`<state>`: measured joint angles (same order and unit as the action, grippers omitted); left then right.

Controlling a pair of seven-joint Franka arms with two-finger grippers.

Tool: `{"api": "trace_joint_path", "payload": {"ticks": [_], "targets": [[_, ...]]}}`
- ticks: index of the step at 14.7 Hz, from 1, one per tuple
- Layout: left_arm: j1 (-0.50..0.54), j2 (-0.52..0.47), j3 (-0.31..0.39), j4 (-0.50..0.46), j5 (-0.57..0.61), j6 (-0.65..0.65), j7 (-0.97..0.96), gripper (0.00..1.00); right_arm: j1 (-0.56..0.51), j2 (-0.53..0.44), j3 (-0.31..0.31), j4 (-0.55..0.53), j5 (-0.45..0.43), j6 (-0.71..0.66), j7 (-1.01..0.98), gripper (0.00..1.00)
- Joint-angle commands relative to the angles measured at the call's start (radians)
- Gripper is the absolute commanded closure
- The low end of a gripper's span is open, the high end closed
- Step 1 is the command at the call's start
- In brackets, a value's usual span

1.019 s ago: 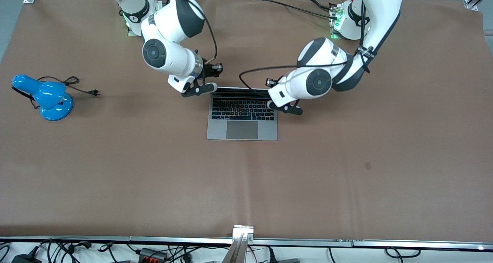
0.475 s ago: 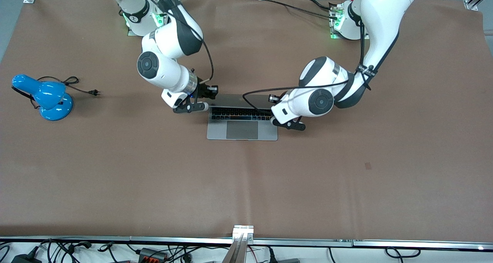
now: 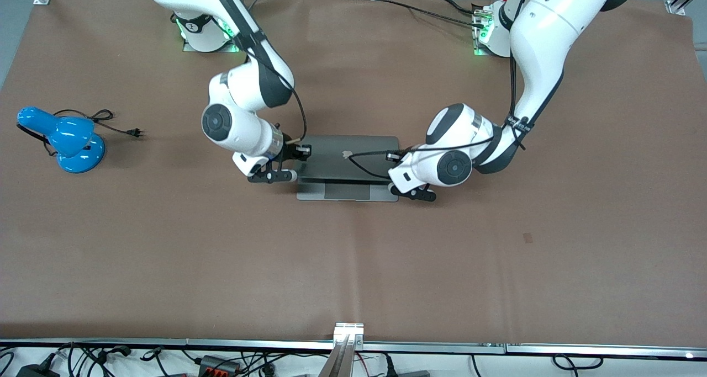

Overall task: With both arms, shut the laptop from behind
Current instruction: 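Push the laptop lid down with both grippers from behind, then press the closed lid flat with both grippers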

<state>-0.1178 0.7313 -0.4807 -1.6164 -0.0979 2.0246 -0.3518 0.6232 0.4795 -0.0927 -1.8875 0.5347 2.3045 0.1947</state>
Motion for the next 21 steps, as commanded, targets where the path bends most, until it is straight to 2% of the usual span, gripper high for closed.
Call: {"api": "trace_joint_path", "payload": {"ticks": [1,6,8,10,13,15,21], "targets": [[-0.014,0.055,0.019,0.058,0.053,0.013,-0.010,1.00,0.000,0.063,-0.001,0.063,0.013,-0.002,-0.003,1.00],[-0.025,0.109,0.019,0.066,0.075,0.081,-0.018,1.00,0.012,0.142,-0.001,0.107,0.011,0.000,-0.011,1.00],[-0.025,0.108,0.019,0.070,0.075,0.082,-0.013,1.00,0.012,0.153,-0.001,0.108,0.007,0.000,-0.011,1.00],[-0.025,0.106,0.017,0.117,0.076,0.072,-0.018,1.00,0.012,0.172,-0.001,0.114,0.002,0.000,-0.012,1.00],[-0.078,0.108,0.019,0.133,0.073,0.071,-0.052,1.00,0.012,0.197,-0.001,0.126,0.002,0.001,-0.012,1.00],[-0.074,0.108,0.021,0.183,0.078,0.062,-0.047,1.00,0.012,0.206,0.001,0.128,0.002,0.018,-0.012,1.00],[-0.049,0.095,0.030,0.193,0.135,0.025,0.002,1.00,0.020,0.219,0.005,0.128,0.013,0.070,-0.011,1.00]]}}
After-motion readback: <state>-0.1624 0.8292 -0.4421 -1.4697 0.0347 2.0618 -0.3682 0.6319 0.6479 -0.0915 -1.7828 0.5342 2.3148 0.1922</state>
